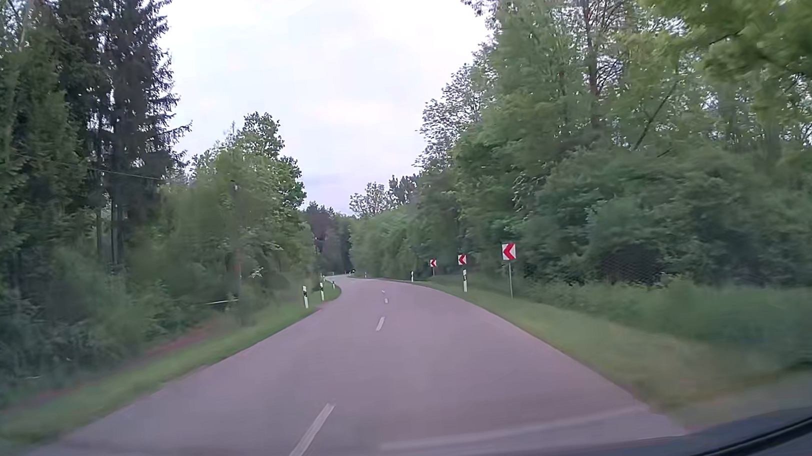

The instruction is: Follow the waypoints while adhering to traffic rules and regulations

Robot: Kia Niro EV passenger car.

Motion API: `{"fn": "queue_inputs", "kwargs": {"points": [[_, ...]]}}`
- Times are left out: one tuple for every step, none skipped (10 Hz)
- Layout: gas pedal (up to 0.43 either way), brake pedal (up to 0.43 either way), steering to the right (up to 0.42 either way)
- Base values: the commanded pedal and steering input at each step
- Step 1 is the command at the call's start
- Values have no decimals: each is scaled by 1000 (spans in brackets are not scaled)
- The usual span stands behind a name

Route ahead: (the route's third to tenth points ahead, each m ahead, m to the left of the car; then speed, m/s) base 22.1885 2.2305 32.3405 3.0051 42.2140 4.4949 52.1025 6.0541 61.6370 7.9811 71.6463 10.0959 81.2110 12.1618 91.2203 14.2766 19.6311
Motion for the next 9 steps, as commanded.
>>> {"fn": "queue_inputs", "kwargs": {"points": [[240, 0, -15], [240, 0, -17], [240, 0, -18], [240, 0, -19], [240, 0, -19], [240, 0, -19], [240, 0, -16], [240, 0, -16], [240, 0, -17]]}}
